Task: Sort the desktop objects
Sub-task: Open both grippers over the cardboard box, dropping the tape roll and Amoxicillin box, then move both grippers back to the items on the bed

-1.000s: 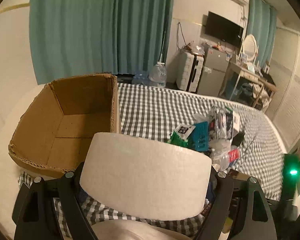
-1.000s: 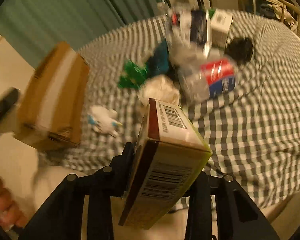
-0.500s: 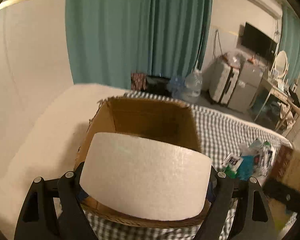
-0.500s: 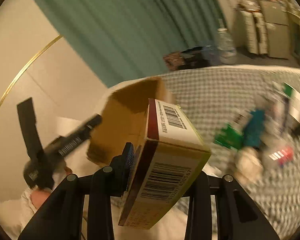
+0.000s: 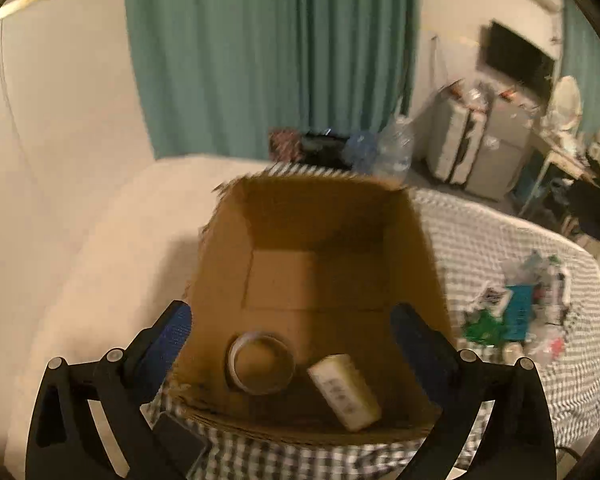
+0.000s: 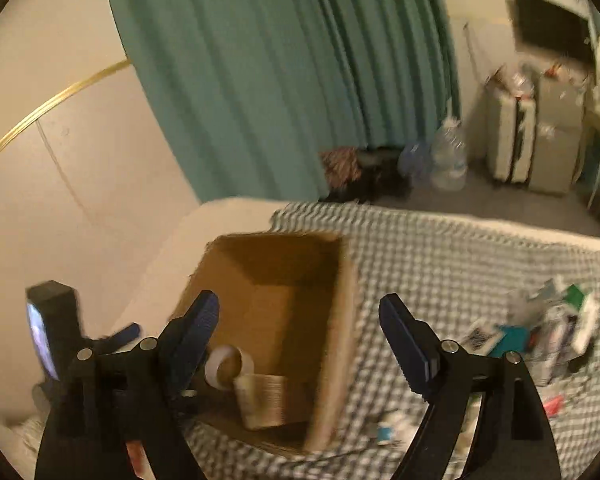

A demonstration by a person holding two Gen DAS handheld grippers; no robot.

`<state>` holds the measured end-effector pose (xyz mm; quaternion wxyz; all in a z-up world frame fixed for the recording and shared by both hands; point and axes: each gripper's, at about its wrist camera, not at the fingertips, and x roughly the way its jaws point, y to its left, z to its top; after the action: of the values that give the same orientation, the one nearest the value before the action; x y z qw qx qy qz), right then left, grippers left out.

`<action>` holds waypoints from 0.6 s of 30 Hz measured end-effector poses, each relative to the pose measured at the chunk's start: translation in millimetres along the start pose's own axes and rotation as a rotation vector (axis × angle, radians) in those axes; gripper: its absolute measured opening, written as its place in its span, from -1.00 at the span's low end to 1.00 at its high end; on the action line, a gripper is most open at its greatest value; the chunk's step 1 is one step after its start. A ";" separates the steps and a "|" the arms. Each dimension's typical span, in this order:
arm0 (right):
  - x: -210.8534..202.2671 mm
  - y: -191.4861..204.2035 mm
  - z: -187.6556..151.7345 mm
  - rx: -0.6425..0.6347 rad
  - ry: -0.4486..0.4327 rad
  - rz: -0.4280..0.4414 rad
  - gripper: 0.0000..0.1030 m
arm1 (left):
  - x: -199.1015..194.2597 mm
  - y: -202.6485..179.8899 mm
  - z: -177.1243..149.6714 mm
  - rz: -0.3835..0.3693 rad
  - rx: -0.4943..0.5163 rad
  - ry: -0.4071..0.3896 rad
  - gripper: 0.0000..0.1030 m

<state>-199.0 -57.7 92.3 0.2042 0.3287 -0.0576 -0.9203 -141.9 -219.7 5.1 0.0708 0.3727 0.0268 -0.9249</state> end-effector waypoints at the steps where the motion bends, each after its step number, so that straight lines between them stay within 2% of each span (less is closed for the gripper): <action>1: -12.1 -8.0 -3.8 0.002 -0.021 -0.018 0.69 | -7.8 -9.1 -0.3 -0.031 0.012 -0.018 0.99; 6: -74.5 -69.1 -35.1 0.055 -0.168 -0.148 0.84 | -40.3 -76.1 -16.7 -0.190 0.032 -0.065 1.00; 8: -109.3 -98.2 -52.0 0.099 -0.278 -0.208 0.99 | -43.6 -103.8 -27.8 -0.229 0.041 -0.068 1.00; 10: -130.2 -122.5 -65.9 0.115 -0.345 -0.247 0.99 | -41.2 -134.6 -43.2 -0.256 0.056 -0.065 1.00; 12: -139.9 -146.2 -80.7 0.106 -0.327 -0.251 0.99 | -32.5 -161.2 -58.4 -0.264 0.078 -0.051 1.00; 13: -138.4 -160.8 -91.0 0.102 -0.284 -0.259 0.99 | -23.6 -174.1 -66.5 -0.250 0.095 -0.031 1.00; 16: -116.6 -194.8 -118.1 0.111 -0.179 -0.334 0.99 | 6.9 -201.9 -85.0 -0.203 0.119 0.054 1.00; 18: -104.5 -216.2 -139.0 0.127 -0.135 -0.342 0.99 | 23.6 -211.9 -95.5 -0.189 0.092 0.109 1.00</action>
<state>-111.5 186.1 -6.9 0.0193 0.2836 -0.0724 -0.9560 -125.2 -3.1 -80.8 -0.0355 0.4209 0.0234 -0.9061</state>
